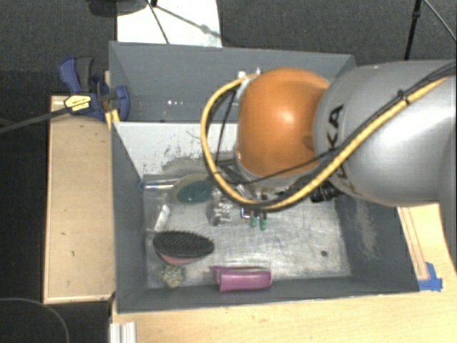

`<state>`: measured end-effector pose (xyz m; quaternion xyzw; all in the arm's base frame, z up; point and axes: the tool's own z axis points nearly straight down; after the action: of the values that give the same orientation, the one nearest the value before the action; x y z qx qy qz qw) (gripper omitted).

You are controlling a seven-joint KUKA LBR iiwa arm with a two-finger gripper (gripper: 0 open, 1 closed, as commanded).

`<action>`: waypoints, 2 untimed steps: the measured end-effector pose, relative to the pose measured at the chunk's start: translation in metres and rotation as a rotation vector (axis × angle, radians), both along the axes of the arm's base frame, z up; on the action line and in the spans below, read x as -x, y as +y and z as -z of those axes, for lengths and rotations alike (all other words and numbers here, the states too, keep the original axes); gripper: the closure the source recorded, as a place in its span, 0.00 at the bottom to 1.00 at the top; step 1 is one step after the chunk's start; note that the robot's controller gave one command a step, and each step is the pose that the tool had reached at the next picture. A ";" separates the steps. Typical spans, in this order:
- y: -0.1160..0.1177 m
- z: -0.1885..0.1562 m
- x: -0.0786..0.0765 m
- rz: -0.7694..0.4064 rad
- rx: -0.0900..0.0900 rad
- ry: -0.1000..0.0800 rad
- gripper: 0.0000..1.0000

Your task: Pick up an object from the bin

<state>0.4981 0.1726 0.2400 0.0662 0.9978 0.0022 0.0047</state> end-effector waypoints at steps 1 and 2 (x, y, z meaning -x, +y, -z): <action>-0.001 0.004 0.001 -0.002 0.004 0.008 0.00; 0.036 0.171 0.012 -0.157 0.004 0.004 0.00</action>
Offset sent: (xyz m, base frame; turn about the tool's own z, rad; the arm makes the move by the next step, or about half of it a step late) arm 0.0000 0.0000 0.0000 0.0000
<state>0.4864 0.2087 0.0691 -0.0120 0.9999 0.0006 0.0026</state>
